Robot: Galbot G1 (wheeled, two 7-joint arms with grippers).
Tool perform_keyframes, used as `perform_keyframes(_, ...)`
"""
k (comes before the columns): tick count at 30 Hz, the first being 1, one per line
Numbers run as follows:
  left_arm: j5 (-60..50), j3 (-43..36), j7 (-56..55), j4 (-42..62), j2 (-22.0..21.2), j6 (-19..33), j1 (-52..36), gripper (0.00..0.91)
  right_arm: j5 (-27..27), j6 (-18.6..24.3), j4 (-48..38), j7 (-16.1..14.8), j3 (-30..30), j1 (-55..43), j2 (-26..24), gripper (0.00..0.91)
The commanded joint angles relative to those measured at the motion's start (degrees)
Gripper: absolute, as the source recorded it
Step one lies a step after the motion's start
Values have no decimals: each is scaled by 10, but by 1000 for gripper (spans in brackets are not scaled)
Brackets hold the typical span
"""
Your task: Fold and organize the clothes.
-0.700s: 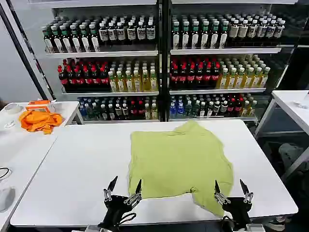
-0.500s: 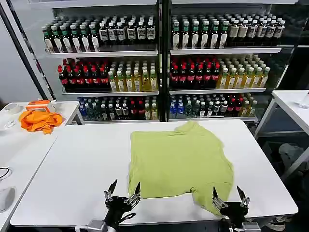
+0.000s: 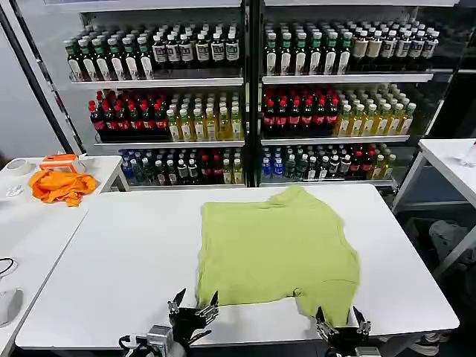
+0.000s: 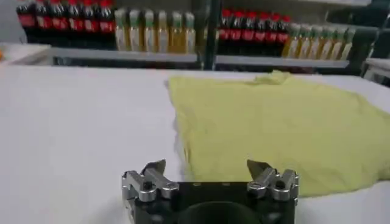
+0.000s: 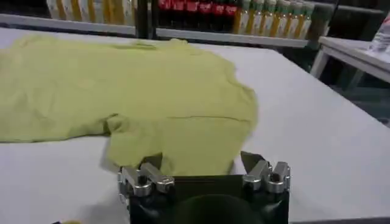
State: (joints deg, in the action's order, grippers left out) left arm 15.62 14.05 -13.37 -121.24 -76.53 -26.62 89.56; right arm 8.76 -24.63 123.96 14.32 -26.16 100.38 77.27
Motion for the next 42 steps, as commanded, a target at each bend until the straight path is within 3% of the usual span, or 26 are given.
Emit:
perform_keyframes(1, 65, 1, -17, 14, 2, -44, -13, 534, 6, -13, -9, 0, 9, 3, 3, 191)
perform_keyframes(2, 70, 2, -23, 14, 2, -45, -13, 373, 6, -13, -9, 0, 10, 3, 4, 81)
perform_keyframes(3, 75, 2, -23, 14, 4, -45, -12, 322, 7, -13, -8, 1, 11, 4, 4, 10)
perform_keyframes(4, 75, 2, -25, 14, 6, -46, -11, 202, 7, -13, -7, 1, 12, 4, 3, 0)
perform_keyframes(6, 75, 1, -29, 18, 6, -48, -10, 81, 7, -13, -6, 2, 14, 3, 3, 0)
perform_keyframes(27, 141, 10, 14, 2, 13, -24, 12, 101, 6, 2, 29, -5, 6, 27, 7, 0)
perform_keyframes(42, 177, 51, 14, -116, 19, 0, 77, 111, 5, 19, 111, -13, -10, 70, 2, 0)
